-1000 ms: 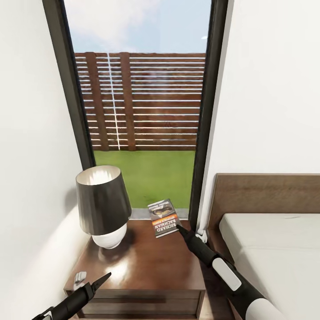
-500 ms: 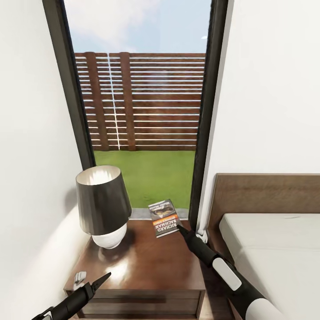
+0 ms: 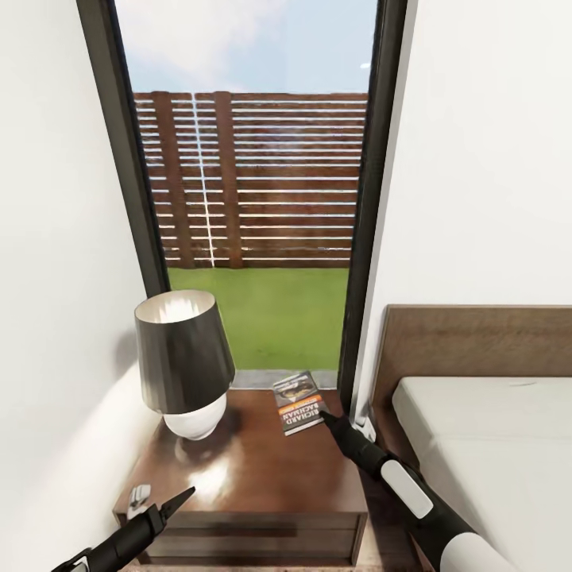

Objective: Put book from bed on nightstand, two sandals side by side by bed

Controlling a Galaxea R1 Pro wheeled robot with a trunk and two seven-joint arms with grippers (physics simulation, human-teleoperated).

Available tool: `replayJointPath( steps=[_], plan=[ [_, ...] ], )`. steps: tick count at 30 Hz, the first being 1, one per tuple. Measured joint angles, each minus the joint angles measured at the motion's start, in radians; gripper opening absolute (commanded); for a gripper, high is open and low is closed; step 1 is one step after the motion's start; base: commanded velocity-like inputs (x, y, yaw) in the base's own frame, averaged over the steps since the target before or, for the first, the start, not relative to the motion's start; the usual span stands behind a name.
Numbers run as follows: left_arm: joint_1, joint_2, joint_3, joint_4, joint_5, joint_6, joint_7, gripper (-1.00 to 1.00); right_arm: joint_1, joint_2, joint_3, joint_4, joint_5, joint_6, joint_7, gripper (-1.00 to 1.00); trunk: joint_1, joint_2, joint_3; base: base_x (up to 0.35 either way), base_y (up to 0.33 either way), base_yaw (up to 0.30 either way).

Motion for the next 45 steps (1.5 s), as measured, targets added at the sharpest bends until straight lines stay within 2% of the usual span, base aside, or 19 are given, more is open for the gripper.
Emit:
replayJointPath(
  steps=[9, 26, 33, 39, 45],
  plan=[
    [0.0, 0.002, 0.0, 0.0, 0.0, 0.002, 0.001, 1.0, -0.007, 0.0, -0.001, 0.0, -0.002, 0.028, -0.043, -1.0, 0.035, -0.063, -0.028, 0.0, 0.0, 0.0],
    [0.0, 0.003, 0.0, 0.0, 0.001, 0.004, 0.002, 1.0, -0.025, 0.006, -0.001, -0.01, 0.001, 0.022, -0.133, -1.0, 0.1, -0.182, -0.081, 0.0, 0.0, 0.0],
    [0.0, 0.003, 0.0, 0.0, 0.001, 0.004, 0.001, 1.0, -0.029, 0.008, -0.002, -0.01, -0.002, 0.018, -0.148, -1.0, 0.127, -0.231, -0.103, 0.0, 0.0, 0.0],
    [0.0, 0.003, 0.0, 0.0, 0.001, 0.005, 0.001, 1.0, -0.057, 0.008, -0.002, -0.009, -0.003, 0.018, -0.153, -1.0, 0.15, -0.273, -0.122, 0.0, 0.0, 0.0],
    [0.0, 0.004, 0.0, 0.0, 0.001, 0.005, 0.0, 1.0, -0.101, 0.008, -0.002, -0.003, -0.001, 0.021, -0.202, -1.0, 0.173, -0.315, -0.141, 0.0, 0.0, 0.0]
  ],
)
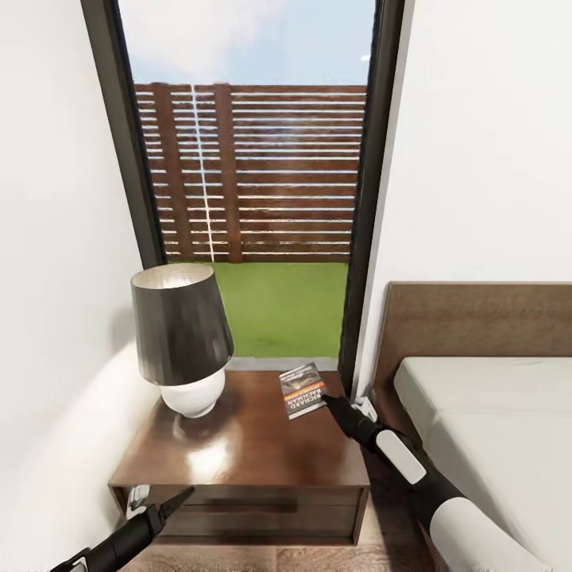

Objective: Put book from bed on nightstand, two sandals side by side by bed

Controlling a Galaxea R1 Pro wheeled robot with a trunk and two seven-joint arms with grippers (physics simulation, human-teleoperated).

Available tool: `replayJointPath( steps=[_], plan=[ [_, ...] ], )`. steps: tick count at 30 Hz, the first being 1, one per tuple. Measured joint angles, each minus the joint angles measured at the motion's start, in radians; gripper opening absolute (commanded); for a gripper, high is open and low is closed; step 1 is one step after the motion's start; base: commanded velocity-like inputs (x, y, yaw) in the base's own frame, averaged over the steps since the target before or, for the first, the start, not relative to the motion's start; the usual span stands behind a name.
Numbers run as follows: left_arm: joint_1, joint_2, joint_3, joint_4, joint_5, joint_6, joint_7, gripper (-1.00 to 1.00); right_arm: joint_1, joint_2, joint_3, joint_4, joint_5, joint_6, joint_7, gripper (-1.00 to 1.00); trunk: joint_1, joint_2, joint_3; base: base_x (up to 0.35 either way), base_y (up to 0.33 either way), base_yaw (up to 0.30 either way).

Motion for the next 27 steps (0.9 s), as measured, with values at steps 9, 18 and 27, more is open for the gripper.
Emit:
replayJointPath(
  steps=[9, 18, 27],
  plan=[
    [0.0, -0.001, 0.0, 0.0, 0.0, 0.0, 0.0, 1.0, -0.069, 0.0, -0.001, 0.004, -0.003, 0.005, -0.098, -1.0, 0.035, -0.063, -0.028, 0.0, 0.0, 0.0],
    [0.0, -0.001, 0.0, 0.0, 0.0, 0.0, 0.0, 1.0, -0.115, 0.0, -0.001, 0.023, -0.002, 0.009, -0.123, -1.0, 0.069, -0.126, -0.056, 0.0, 0.0, 0.0],
    [0.0, 0.0, 0.0, 0.0, 0.0, 0.0, 0.0, 1.0, -0.172, 0.012, -0.001, 0.116, -0.003, 0.009, -0.136, -1.0, 0.104, -0.189, -0.085, 0.0, 0.0, 0.0]
  ],
)
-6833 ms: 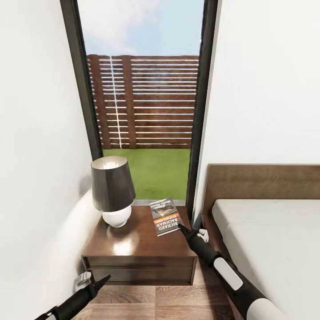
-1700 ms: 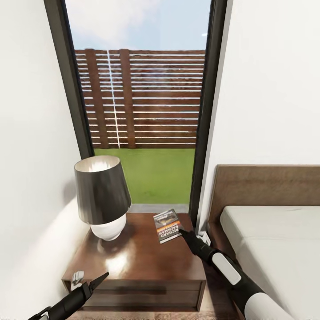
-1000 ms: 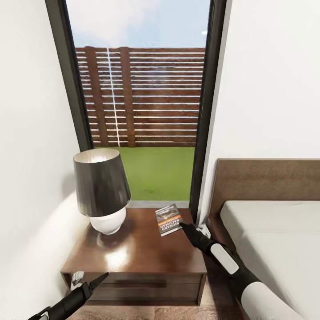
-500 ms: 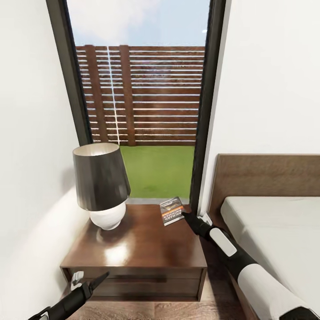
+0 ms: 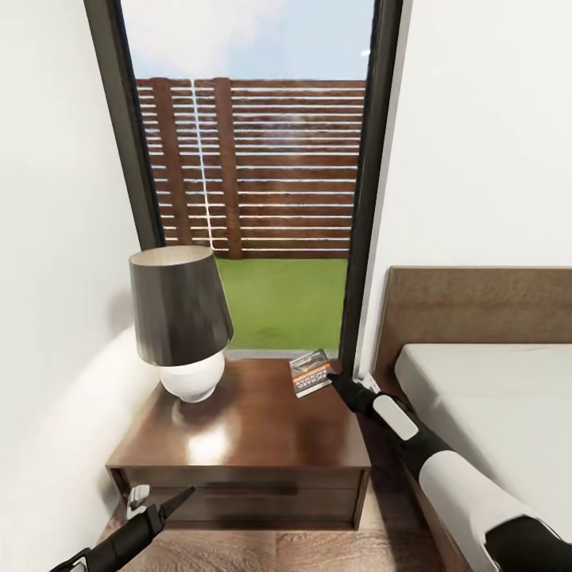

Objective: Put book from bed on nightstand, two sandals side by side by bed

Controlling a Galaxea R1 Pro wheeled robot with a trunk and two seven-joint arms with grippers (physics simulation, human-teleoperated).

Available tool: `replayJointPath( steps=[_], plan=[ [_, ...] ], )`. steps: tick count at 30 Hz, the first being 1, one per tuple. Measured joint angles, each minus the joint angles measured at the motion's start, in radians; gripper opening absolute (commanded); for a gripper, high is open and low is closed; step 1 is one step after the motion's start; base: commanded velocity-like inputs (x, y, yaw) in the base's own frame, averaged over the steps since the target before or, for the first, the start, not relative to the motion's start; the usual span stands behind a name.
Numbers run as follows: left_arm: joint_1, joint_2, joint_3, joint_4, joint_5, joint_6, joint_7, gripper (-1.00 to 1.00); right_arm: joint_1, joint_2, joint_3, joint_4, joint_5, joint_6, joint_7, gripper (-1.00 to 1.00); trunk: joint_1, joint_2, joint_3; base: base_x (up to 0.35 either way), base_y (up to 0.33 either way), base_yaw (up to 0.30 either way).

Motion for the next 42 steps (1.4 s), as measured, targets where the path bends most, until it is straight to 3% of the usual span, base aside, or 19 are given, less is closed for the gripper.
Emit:
replayJointPath(
  steps=[3, 33, 42],
  plan=[
    [0.0, 0.0, 0.0, 0.0, 0.0, 0.0, 0.0, 1.0, -0.005, 0.003, 0.0, 0.009, 0.0, -0.001, -0.001, -1.0, 0.012, -0.021, -0.009, 0.0, 0.0, 0.0],
    [0.0, 0.001, 0.001, 0.0, 0.001, 0.036, -0.003, 1.0, -0.009, 0.009, 0.005, 0.018, 0.0, -0.015, -0.003, -1.0, 0.012, -0.021, -0.009, 0.0, 0.0, 0.0],
    [0.0, 0.011, 0.001, 0.0, 0.0, 0.037, -0.047, 1.0, -0.01, 0.029, 0.008, 0.017, 0.0, -0.014, -0.004, -1.0, 0.012, -0.021, -0.009, 0.0, 0.0, 0.0]
  ],
)
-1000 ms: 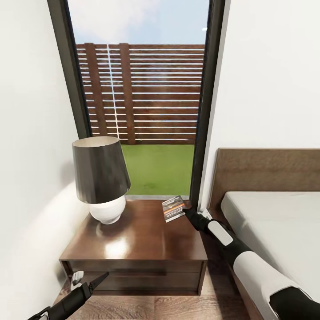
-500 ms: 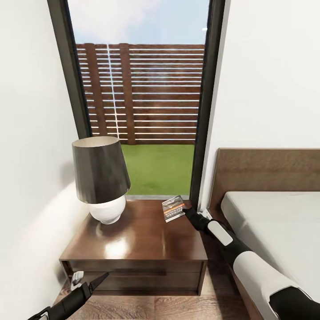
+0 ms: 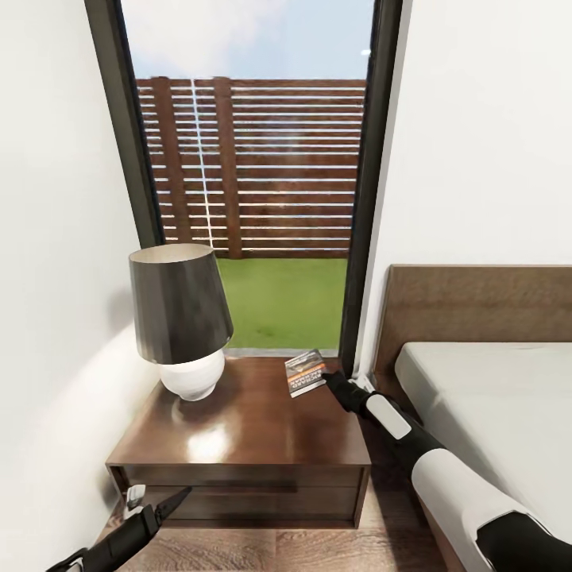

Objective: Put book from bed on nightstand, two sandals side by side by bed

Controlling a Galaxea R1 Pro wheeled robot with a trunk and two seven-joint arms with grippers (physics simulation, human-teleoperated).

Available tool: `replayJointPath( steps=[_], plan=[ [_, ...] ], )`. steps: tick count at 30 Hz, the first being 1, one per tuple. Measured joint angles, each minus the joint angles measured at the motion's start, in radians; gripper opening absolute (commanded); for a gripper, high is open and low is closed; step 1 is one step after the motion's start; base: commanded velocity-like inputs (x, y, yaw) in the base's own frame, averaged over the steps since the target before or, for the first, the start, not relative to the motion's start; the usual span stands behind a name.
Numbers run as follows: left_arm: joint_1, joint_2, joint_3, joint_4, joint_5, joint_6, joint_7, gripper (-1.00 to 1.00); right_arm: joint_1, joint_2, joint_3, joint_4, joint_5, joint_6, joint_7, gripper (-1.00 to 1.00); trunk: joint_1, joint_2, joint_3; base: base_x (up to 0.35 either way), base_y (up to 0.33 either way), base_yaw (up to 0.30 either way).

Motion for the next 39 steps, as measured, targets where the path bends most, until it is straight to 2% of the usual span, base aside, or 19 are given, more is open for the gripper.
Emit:
replayJointPath(
  steps=[10, 29, 39],
  plan=[
    [0.0, 0.003, 0.0, 0.0, -0.001, 0.001, -0.007, 1.0, 0.0, 0.002, 0.001, 0.0, 0.0, -0.002, -0.003, -1.0, 0.0, 0.0, 0.0, 0.043, 0.0, 0.0],
    [0.0, 0.005, 0.0, 0.0, -0.001, 0.0, -0.007, 1.0, 0.0, 0.002, -0.001, 0.0, 0.0, -0.001, -0.004, -1.0, 0.0, 0.0, 0.0, 0.131, 0.048, 0.0],
    [0.0, 0.005, 0.0, 0.0, -0.001, 0.0, -0.006, 1.0, 0.0, 0.002, -0.002, 0.001, 0.0, -0.001, -0.004, -1.0, 0.0, 0.0, 0.0, 0.028, 0.015, 0.0]
  ],
)
